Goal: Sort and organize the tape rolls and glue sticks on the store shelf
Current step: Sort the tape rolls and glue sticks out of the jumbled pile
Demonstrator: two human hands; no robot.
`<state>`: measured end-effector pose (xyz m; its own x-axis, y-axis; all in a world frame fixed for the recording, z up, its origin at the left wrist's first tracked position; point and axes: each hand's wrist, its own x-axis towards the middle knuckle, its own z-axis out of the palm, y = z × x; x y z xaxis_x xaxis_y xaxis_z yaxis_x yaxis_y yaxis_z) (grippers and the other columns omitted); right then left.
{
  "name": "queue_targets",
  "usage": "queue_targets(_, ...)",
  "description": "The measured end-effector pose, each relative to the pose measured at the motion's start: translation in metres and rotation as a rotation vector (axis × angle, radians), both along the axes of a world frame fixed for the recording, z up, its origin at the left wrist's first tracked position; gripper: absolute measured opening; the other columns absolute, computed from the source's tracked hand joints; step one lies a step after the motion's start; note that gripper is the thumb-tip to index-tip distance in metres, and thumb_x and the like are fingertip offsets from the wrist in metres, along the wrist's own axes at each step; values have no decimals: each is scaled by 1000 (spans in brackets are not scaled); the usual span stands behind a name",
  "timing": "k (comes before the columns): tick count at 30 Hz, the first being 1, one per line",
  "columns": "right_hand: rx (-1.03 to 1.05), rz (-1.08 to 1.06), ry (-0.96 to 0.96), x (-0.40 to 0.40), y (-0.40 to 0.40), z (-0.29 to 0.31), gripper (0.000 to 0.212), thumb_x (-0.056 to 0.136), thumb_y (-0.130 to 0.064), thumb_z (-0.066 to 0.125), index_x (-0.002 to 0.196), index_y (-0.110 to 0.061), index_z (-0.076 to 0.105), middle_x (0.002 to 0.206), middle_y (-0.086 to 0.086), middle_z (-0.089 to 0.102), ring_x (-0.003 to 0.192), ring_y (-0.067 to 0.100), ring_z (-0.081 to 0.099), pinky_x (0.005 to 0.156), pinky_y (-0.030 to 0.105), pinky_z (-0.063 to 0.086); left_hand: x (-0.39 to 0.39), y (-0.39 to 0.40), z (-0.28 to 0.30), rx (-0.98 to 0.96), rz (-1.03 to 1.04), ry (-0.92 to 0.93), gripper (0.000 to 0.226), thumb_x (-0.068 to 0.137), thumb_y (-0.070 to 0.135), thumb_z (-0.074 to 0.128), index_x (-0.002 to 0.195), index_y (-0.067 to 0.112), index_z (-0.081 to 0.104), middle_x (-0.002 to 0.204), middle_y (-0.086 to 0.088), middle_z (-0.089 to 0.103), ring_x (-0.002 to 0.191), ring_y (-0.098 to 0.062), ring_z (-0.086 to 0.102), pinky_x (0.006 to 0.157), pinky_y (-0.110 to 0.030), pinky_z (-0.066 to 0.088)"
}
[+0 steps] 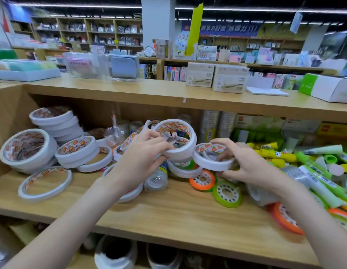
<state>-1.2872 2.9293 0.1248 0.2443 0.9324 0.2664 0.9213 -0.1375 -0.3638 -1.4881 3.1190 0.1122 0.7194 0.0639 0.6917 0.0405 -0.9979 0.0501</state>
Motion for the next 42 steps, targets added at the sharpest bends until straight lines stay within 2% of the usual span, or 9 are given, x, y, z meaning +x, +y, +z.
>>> queue_targets(3, -83, -73, 0, 2, 2, 3, 46, 74, -35, 75, 113, -38, 52, 109, -7, 61, 110, 9, 45, 83, 15, 35, -3, 2, 0, -5, -13, 12, 25, 73, 3, 75, 96, 10, 68, 85, 4, 64, 94, -13, 40, 80, -33, 40)
queue_targets(8, -221, -207, -315, 6, 6, 2, 22, 83, -25, 62, 104, -22, 61, 112, -7, 54, 112, 22, 40, 93, 36, 34, -6, 2, 0, 53, 0, 42, 23, 74, 4, 73, 94, 14, 66, 84, 7, 62, 95, -13, 40, 81, -29, 41)
queue_targets(12, 75, -198, -215, 5, 4, 5, 20, 78, -8, 67, 97, -14, 67, 100, -5, 56, 102, 30, 47, 86, 43, 40, -15, 3, 2, 66, 37, -51, 20, 81, 14, 59, 99, 13, 67, 91, 6, 64, 96, -19, 43, 84, -36, 43)
queue_targets(17, 363, 70, 30, -25, 6, 35, 22, 76, -8, 71, 88, -26, 64, 92, -19, 58, 94, 15, 52, 80, 21, 37, -47, 7, 4, -8, 195, -252, 20, 83, 14, 60, 102, 10, 64, 94, 4, 64, 97, -21, 45, 83, -34, 42)
queue_targets(20, 328, 218, 19, -54, 30, 44, 15, 76, -24, 62, 88, -33, 61, 94, -21, 57, 93, 16, 55, 80, 24, 41, -78, 22, 1, -32, 313, -233, 24, 84, 19, 56, 103, 8, 64, 94, 1, 64, 98, -21, 44, 82, -37, 44)
queue_targets(25, 276, 286, -34, -99, 88, 33, 27, 75, -31, 58, 92, -14, 69, 94, -14, 56, 90, 23, 55, 78, 30, 41, -140, 54, 2, -39, 484, -263, 23, 84, 16, 55, 101, 3, 64, 92, -4, 65, 97, -22, 42, 84, -35, 41)
queue_targets(32, 276, 292, -110, -163, 191, 14, 22, 81, -5, 64, 103, -10, 65, 107, -2, 54, 98, 23, 43, 83, 26, 33, -206, 110, -20, -176, 763, -182, 28, 72, 7, 56, 98, -1, 62, 96, -16, 60, 97, -25, 36, 83, -51, 43)
queue_targets(37, 68, 274, -121, -188, 227, -6, 46, 82, -32, 67, 123, -21, 50, 135, 2, 35, 120, 26, 36, 100, 35, 31, -203, 127, -35, -336, 678, -92, 66, 77, 38, 39, 127, -3, 43, 133, -22, 37, 124, -30, 24, 107, -42, 20)
queue_targets(42, 168, 276, 18, -187, 228, -6, 28, 84, -29, 65, 109, -18, 62, 126, 3, 44, 117, 18, 44, 92, 22, 31, -192, 140, -31, -219, 677, -60, 54, 89, 42, 40, 107, -6, 57, 110, -23, 58, 117, -30, 34, 105, -45, 28)
